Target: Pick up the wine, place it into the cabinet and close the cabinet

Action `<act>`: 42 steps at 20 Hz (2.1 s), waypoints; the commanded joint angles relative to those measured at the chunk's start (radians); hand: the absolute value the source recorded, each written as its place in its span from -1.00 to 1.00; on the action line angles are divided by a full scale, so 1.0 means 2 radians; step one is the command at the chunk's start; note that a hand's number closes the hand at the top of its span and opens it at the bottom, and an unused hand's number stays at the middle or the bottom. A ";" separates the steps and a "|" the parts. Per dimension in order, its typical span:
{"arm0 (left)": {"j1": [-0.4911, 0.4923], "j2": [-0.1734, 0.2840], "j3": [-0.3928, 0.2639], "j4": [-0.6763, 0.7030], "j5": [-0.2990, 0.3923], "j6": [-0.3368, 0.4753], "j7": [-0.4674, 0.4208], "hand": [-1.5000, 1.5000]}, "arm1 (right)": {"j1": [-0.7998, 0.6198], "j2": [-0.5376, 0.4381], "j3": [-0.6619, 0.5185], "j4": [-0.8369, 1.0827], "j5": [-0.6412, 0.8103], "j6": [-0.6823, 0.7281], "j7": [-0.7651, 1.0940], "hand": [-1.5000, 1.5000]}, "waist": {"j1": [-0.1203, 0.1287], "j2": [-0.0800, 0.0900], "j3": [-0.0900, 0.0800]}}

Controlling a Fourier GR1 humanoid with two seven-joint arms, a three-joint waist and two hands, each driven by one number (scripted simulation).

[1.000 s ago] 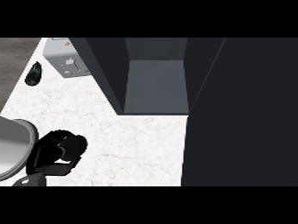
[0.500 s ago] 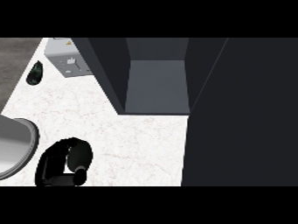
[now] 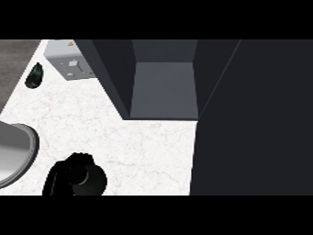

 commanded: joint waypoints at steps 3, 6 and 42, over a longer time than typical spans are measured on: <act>0.028 -0.013 -0.037 -0.151 0.048 0.039 0.114 1.00 | 0.010 -0.006 -0.010 -0.008 -0.024 0.012 0.007 -1.00 | -0.005 0.002 -0.001; 0.081 -0.013 -0.079 -0.238 0.042 0.070 0.131 1.00 | -0.017 0.002 -0.003 -0.008 -0.021 -0.005 0.026 -1.00 | -0.002 0.001 -0.001; -0.291 -0.013 -0.213 0.032 0.066 0.402 0.120 1.00 | 0.009 -0.015 -0.051 0.049 -0.038 0.044 -0.048 -1.00 | -0.010 0.003 -0.001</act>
